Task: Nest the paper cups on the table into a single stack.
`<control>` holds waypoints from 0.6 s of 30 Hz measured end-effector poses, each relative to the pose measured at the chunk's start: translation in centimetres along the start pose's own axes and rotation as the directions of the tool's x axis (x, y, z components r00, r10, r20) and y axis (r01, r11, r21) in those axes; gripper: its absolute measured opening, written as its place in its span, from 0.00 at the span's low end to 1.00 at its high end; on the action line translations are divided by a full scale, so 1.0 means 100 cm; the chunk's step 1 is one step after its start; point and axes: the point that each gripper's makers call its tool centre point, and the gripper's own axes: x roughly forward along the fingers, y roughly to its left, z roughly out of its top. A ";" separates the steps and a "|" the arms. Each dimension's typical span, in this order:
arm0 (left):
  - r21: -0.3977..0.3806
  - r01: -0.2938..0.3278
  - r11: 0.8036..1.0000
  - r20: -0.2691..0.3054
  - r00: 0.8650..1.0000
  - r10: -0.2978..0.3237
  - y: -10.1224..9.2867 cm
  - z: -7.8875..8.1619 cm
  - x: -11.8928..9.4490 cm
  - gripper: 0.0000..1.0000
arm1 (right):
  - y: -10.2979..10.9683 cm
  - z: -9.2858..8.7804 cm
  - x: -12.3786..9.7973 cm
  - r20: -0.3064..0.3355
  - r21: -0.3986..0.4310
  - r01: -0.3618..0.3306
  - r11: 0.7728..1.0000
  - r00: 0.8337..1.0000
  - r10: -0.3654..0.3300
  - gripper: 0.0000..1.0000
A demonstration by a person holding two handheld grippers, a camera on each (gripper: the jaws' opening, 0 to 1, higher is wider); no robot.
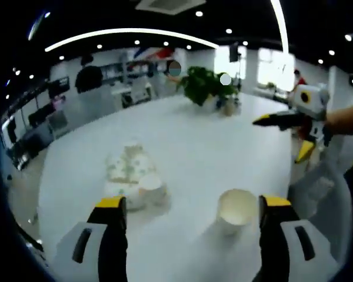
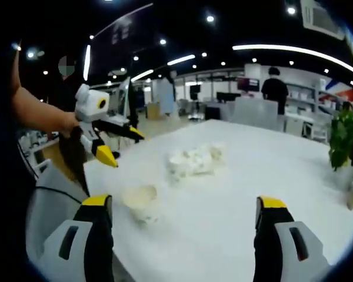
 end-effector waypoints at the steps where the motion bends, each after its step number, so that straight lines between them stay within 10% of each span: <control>1: -0.006 -0.002 1.000 0.025 1.000 0.002 0.002 -0.001 -0.004 0.96 | 0.001 -0.001 0.000 -0.003 0.001 0.000 1.000 1.000 0.000 1.00; 18: -0.105 -0.046 0.993 0.111 0.992 0.058 0.015 -0.046 -0.025 1.00 | -0.004 -0.008 -0.007 -0.011 0.021 0.038 0.999 0.999 -0.037 1.00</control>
